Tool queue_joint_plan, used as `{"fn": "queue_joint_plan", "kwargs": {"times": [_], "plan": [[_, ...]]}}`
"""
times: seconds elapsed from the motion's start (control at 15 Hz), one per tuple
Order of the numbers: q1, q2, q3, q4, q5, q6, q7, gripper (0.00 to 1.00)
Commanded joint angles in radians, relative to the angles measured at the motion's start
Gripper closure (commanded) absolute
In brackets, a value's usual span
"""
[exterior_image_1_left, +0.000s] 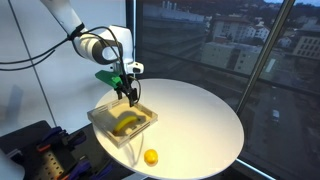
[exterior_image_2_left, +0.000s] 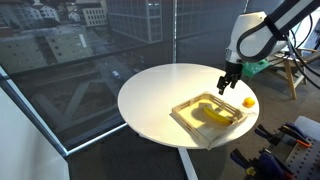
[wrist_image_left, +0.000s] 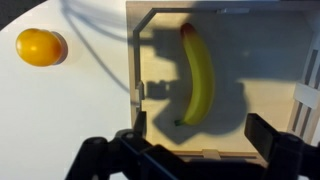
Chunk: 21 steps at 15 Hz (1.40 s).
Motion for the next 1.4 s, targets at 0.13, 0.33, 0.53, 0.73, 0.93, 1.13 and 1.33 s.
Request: {"fn": "queue_joint_plan", "kwargs": {"times": [0.13, 0.33, 0.53, 0.73, 0.93, 1.13, 1.33], "plan": [[0.0, 0.051, 0.002, 0.012, -0.024, 0.053, 0.071, 0.0], [0.0, 0.088, 0.001, 0.023, -0.016, 0.071, 0.071, 0.0], [0.001, 0.121, 0.001, 0.035, -0.009, 0.085, 0.066, 0.0], [0.003, 0.153, 0.002, 0.056, -0.003, 0.085, 0.063, 0.0], [0.009, 0.185, 0.003, 0.087, -0.004, 0.074, 0.069, 0.0], [0.022, 0.215, 0.001, 0.118, -0.009, 0.066, 0.082, 0.0], [0.042, 0.242, -0.003, 0.146, -0.016, 0.061, 0.108, 0.0]]}}
